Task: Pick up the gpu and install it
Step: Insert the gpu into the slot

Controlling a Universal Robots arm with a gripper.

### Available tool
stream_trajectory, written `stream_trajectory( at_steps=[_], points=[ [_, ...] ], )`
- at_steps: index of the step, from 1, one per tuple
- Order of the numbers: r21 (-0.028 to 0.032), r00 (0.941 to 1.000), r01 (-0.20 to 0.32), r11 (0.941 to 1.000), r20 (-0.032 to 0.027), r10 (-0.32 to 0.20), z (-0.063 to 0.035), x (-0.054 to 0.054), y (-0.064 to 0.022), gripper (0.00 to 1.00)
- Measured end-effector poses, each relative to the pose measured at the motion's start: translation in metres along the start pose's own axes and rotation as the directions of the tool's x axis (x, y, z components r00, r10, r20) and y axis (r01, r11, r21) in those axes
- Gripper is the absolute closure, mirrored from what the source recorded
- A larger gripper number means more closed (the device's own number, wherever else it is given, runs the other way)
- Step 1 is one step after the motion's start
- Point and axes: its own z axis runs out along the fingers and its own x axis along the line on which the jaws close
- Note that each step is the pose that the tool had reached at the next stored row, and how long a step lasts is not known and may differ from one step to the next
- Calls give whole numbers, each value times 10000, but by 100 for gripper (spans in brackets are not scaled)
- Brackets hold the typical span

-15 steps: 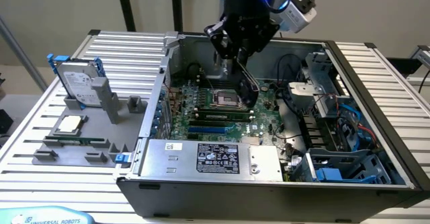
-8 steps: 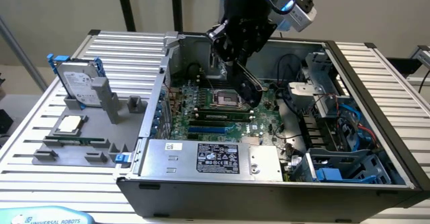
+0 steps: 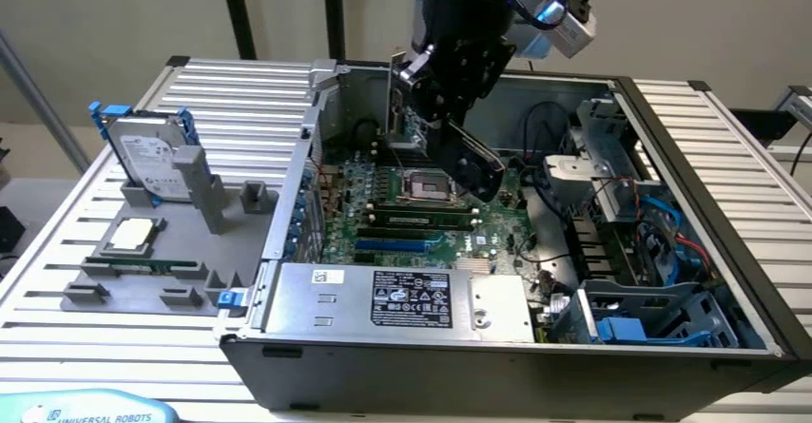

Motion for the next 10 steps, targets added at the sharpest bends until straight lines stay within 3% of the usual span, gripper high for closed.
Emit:
stream_trajectory(
  at_steps=[5,10],
  points=[
    [6,9959,908,9959,-27,-908,21,0,-1,73],
    [9,9836,1804,9836,-53,-1804,43,0,-1,73]
  ],
)
